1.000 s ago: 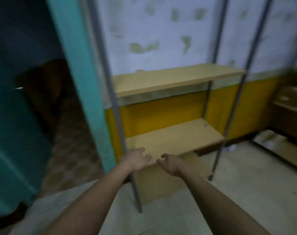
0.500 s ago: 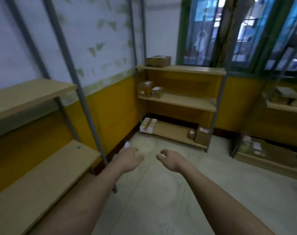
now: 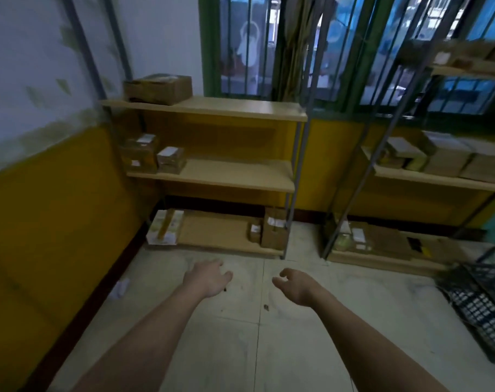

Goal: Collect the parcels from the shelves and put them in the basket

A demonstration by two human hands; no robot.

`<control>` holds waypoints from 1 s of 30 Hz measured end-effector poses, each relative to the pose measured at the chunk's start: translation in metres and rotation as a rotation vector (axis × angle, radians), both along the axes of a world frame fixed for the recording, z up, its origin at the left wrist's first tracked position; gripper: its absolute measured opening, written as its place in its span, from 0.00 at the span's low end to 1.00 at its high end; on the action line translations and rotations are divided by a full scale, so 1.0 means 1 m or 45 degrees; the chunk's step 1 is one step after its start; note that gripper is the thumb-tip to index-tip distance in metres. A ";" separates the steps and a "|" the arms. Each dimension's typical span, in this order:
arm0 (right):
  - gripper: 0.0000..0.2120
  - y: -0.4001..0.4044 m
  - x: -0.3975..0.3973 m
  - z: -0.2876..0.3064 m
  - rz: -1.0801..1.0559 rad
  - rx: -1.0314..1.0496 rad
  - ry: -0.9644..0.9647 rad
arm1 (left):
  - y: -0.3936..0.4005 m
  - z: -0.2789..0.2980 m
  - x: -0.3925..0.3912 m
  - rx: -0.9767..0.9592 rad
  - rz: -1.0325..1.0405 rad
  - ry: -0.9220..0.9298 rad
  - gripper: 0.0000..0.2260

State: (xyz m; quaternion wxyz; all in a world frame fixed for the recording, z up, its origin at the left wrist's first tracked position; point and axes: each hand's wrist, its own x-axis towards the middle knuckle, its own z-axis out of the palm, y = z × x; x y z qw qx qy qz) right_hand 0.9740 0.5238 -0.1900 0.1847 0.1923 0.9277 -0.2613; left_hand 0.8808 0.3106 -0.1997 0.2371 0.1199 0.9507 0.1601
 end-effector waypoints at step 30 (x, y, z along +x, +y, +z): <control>0.27 0.235 -0.696 -0.601 -0.214 -0.284 -0.170 | 0.316 -0.569 -0.650 0.572 0.570 -0.596 0.17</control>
